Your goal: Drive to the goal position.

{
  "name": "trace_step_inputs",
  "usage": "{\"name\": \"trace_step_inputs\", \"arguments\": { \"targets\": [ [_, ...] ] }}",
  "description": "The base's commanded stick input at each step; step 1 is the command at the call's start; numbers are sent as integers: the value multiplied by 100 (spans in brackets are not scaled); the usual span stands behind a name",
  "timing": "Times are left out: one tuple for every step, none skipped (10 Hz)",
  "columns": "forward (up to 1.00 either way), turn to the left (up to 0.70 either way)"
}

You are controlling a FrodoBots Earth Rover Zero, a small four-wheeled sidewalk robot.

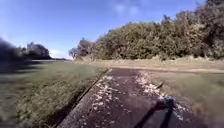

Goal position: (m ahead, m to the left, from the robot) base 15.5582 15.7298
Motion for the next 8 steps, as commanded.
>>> {"name": "trace_step_inputs", "arguments": {
  "targets": [
    [85, -13],
    [85, -25],
    [85, -34],
    [85, -34],
    [85, -22],
    [85, -6],
    [85, 0],
    [85, 0]
  ]
}}
